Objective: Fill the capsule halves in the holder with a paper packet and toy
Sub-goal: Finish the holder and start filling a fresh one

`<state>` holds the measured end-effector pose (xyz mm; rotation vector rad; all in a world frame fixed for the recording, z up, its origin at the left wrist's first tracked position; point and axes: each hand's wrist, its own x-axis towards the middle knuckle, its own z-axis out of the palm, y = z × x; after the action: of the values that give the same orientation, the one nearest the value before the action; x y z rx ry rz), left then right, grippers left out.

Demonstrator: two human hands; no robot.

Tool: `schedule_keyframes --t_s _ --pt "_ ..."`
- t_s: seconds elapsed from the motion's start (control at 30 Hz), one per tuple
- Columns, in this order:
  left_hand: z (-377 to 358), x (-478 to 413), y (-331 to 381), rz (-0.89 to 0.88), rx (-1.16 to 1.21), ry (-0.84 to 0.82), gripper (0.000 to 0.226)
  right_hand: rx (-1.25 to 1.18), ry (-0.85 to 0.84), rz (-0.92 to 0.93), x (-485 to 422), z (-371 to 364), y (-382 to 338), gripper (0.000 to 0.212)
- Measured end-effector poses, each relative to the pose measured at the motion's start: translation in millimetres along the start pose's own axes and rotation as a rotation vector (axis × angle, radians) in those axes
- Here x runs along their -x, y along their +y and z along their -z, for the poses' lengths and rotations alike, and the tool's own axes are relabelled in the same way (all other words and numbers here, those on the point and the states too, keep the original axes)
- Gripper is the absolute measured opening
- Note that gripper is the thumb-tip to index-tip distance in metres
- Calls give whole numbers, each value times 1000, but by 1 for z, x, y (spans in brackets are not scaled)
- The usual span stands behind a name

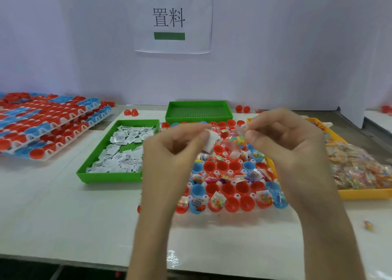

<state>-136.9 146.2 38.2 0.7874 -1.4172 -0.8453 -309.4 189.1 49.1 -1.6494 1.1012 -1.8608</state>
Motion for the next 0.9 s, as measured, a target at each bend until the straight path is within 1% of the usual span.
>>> schedule_keyframes --t_s 0.1,0.17,0.27,0.33,0.4,0.53,0.6,0.7,0.83,0.9 --pt "-13 12 0 56 87 -81 24 104 -80 20 1 -5 -3 19" --pt "-15 14 -2 124 168 -110 22 195 -91 10 1 -6 -1 20" --pt "-15 16 -2 222 272 -156 19 250 -93 12 0 -4 1 22" --pt "-15 15 -2 229 262 -186 19 280 -100 23 -1 -5 3 21" --pt "-14 15 -4 205 239 -205 24 292 -98 24 -1 -6 5 19" --pt "-13 18 -10 167 192 -165 26 273 -98 3 -1 -3 6 14" --pt "-10 18 -12 187 188 -131 25 283 -54 -18 -6 5 7 10" --pt "-1 15 -17 225 181 -88 25 372 42 -114 -31 23 23 9" --pt "3 16 -19 224 194 -66 24 718 -13 -344 -81 56 81 12" --pt "2 17 -19 221 208 -66 23 889 -51 -464 -101 72 116 24"
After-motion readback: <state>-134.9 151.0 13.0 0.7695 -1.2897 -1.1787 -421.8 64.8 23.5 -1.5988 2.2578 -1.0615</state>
